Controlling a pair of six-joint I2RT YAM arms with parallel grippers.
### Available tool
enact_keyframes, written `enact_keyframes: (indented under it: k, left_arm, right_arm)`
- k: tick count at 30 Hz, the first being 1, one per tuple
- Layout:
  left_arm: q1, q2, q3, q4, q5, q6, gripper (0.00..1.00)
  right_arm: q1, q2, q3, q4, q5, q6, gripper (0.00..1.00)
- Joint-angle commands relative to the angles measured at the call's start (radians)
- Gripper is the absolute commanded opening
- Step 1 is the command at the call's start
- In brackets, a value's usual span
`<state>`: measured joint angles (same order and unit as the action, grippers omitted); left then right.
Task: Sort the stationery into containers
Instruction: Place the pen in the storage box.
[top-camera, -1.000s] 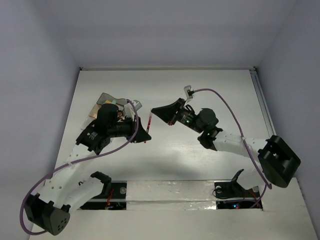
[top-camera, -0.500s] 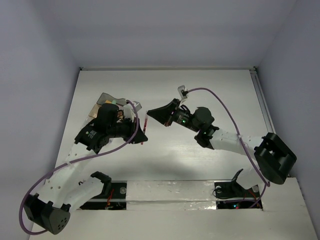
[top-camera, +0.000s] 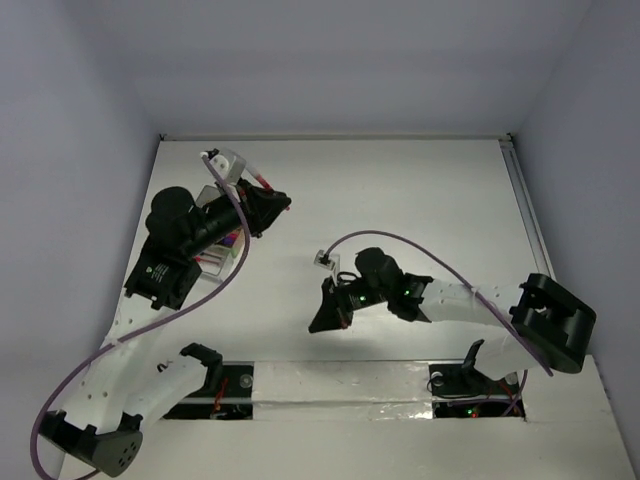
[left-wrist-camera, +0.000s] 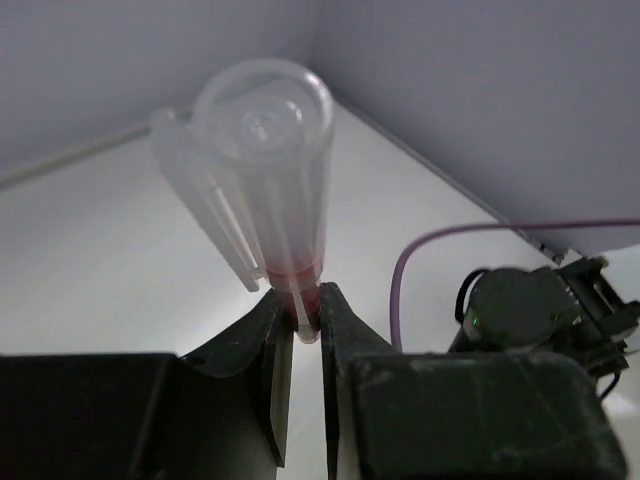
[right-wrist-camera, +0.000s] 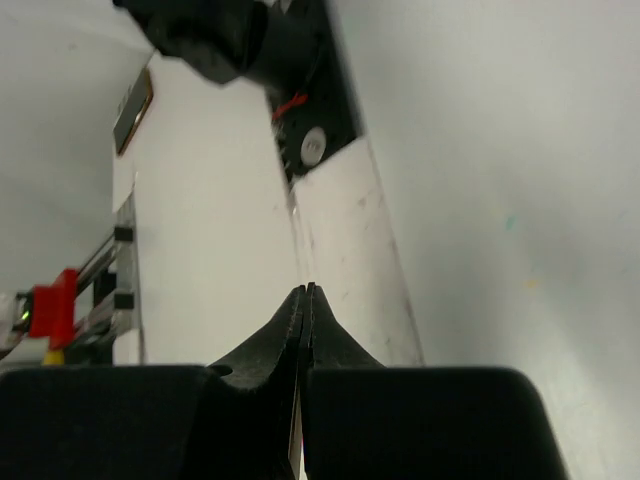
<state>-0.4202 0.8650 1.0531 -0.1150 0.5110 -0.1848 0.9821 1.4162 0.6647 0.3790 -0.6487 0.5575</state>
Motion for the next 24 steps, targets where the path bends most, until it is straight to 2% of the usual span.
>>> enact_keyframes:
  k: [1,7,14,19,23,24]
  left_arm:
    - [0.004,-0.037,0.008,0.192,-0.012,-0.015,0.0]
    - [0.004,-0.049,-0.018,0.163,0.014,-0.012,0.0]
    - [0.004,-0.061,-0.152,0.15,0.242,-0.016,0.0]
    - [0.004,-0.054,-0.243,0.16,0.368,-0.033,0.0]
    - [0.004,-0.049,-0.281,0.155,0.363,-0.041,0.0]
    - [0.004,-0.049,-0.292,0.153,0.365,-0.041,0.0]
  right_arm:
    - [0.007,-0.034,0.018,-0.063,-0.12,0.007,0.0]
    - [-0.034,-0.085,0.026,-0.042,-0.068,0.004,0.0]
    - [-0.221,-0.243,0.058,-0.048,-0.108,-0.036,0.0]
    - [-0.284,-0.309,0.208,-0.134,-0.078,-0.171,0.23]
    - [-0.316,-0.264,0.289,-0.126,-0.095,-0.18,0.41]
    - [-0.316,-0.257,0.291,-0.079,-0.104,-0.171,0.45]
